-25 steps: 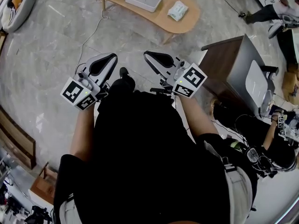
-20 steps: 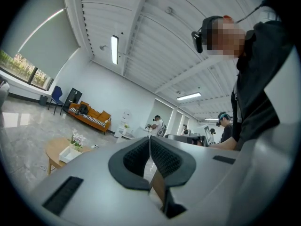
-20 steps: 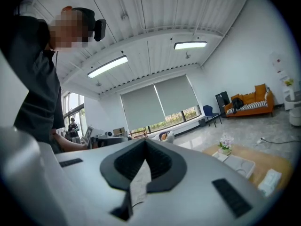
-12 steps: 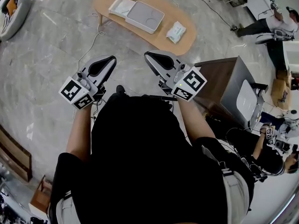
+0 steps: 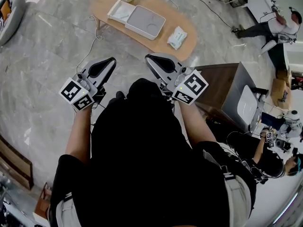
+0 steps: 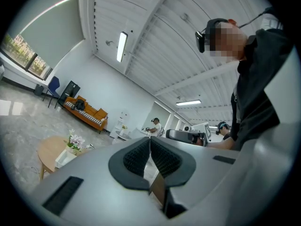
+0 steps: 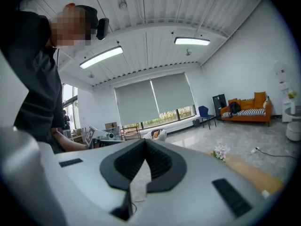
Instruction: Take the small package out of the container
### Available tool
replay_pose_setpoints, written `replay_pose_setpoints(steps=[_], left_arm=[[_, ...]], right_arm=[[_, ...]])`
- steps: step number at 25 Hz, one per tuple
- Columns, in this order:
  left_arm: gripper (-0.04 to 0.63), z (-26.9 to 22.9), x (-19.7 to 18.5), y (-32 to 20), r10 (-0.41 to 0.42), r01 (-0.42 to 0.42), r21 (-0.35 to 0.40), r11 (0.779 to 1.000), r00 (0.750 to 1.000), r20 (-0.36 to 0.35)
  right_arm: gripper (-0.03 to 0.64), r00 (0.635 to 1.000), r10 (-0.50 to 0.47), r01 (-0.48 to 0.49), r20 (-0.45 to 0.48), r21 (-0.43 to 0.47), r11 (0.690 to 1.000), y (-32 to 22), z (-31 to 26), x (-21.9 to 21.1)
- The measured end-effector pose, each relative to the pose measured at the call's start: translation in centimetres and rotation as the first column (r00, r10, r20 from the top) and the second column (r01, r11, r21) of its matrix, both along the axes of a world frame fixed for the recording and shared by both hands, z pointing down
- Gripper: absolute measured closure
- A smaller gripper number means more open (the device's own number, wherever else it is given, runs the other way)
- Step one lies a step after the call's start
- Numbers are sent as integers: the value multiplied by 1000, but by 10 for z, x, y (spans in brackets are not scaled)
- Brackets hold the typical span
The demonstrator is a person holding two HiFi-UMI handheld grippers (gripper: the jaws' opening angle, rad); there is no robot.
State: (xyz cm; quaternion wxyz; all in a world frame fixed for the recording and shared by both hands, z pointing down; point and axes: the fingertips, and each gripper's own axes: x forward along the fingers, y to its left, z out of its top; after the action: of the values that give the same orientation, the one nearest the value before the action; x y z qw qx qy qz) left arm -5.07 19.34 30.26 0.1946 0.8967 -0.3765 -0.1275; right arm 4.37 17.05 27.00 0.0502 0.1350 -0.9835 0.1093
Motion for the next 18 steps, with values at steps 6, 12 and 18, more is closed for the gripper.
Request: replay_pose_setpoints(steps=[6,12,18], left_arm=[[572,4,1,-42,-17,17,-20,1000,1000,7],[572,10,-13,-104,-53,55,-51,997,998,38],[572,-1,-30,-178,-102,106,-57,993,992,72]], right_arm=[[606,1000,-19,20,16,-39,999,-41,6,3],[605,997,-69,71,34,-52,996,-112,20,-20],[606,993,-107,110,58,-44,993,-197,11,-35]])
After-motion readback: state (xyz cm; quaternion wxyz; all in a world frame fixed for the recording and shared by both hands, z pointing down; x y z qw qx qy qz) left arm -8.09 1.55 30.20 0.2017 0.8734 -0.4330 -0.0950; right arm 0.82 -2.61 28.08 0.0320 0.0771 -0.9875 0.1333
